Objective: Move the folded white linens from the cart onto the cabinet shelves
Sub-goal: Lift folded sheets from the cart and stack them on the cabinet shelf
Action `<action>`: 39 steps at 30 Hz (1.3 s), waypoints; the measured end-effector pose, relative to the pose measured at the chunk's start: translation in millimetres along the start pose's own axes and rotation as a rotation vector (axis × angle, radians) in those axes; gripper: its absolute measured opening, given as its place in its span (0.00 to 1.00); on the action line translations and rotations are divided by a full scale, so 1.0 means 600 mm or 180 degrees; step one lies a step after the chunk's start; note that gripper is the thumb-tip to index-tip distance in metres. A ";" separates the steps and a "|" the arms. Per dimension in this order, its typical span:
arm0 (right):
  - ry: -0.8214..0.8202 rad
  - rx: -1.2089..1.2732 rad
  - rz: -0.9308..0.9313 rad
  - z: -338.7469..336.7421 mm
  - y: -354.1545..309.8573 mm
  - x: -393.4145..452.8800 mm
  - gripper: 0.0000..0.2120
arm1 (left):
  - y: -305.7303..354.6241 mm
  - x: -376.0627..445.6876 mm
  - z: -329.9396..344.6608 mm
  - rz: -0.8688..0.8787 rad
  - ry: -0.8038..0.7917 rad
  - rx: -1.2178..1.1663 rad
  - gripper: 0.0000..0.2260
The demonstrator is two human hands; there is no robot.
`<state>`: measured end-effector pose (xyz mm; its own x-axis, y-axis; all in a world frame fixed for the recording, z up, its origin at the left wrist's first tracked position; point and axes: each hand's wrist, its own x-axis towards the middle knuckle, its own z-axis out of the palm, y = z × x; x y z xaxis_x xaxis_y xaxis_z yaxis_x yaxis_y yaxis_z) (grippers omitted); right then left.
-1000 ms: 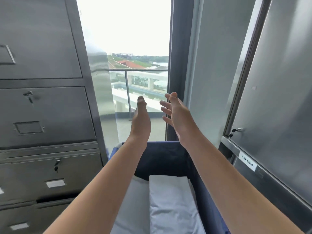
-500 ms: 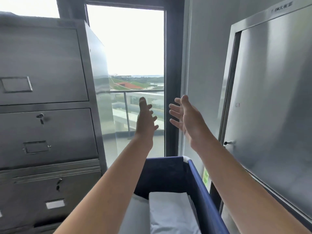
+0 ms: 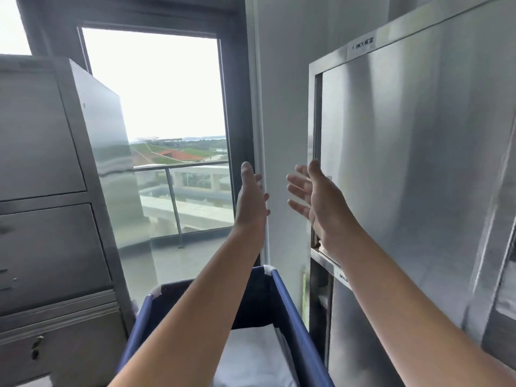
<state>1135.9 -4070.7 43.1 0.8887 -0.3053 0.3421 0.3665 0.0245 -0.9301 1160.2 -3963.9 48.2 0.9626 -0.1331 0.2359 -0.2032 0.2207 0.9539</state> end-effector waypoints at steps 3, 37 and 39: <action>0.0128 0.0040 -0.0016 -0.040 -0.007 -0.007 0.27 | -0.008 -0.003 0.041 0.0023 -0.0122 -0.0025 0.27; 0.3059 -0.0422 -0.0383 -0.262 -0.107 -0.231 0.24 | -0.037 -0.148 0.323 -0.0539 -0.2860 -0.0633 0.28; 0.3210 -0.0528 -0.0458 -0.268 -0.129 -0.266 0.24 | -0.021 -0.181 0.334 -0.0534 -0.3038 -0.0667 0.28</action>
<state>921.5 -4176.7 38.9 0.1669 -0.9533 0.2517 0.3405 -0.1838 -0.9221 1022.4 -4146.0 48.0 0.4096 -0.8804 0.2390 0.0470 0.2820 0.9583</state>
